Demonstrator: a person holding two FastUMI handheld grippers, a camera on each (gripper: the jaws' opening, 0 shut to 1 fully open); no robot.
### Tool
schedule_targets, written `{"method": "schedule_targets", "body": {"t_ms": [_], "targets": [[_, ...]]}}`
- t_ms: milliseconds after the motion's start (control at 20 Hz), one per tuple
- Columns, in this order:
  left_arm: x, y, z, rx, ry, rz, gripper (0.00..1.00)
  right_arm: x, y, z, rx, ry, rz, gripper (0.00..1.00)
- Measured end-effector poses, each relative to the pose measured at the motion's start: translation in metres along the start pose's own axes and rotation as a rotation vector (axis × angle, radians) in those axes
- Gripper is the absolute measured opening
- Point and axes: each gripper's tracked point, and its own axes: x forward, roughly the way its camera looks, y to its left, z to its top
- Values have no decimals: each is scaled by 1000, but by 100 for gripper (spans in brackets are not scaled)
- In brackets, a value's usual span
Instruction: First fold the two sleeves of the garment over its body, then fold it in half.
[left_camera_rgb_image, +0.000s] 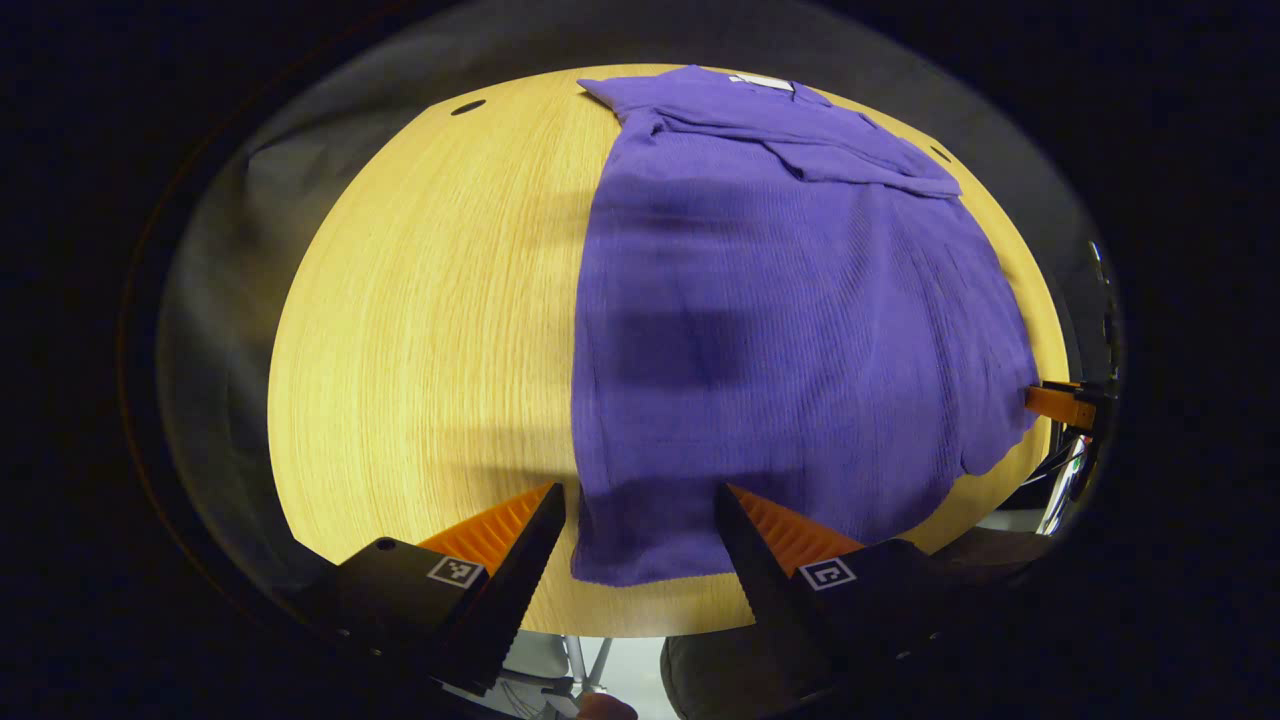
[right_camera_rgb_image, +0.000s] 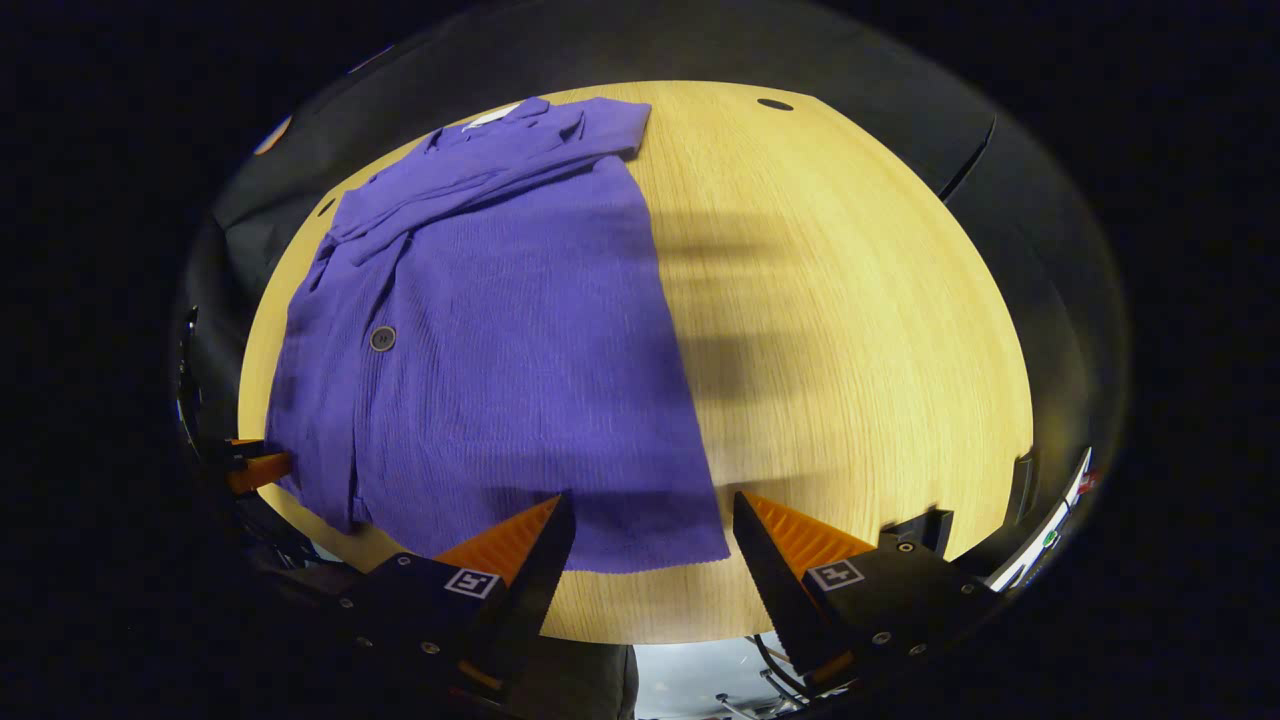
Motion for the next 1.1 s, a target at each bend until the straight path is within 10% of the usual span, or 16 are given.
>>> {"method": "schedule_targets", "body": {"t_ms": [250, 400, 600, 700, 1100], "targets": [[4, -4, 17, 18, 39, -7, 98, 2, 2, -8, -61, 50, -30, 92], [6, -9, 25, 5, 114, -8, 92, 4, 13, -9, -67, 87, -23, 67], [5, -19, 27, -19, 121, -53, 16, 2, 23, -5, -37, 96, -1, 25], [5, -21, 28, -30, 122, -93, 7, 4, 27, -4, 12, 95, 16, 11], [-34, -30, 64, -53, 69, -227, 7, -40, 51, 26, 187, 27, 93, 4]]}}
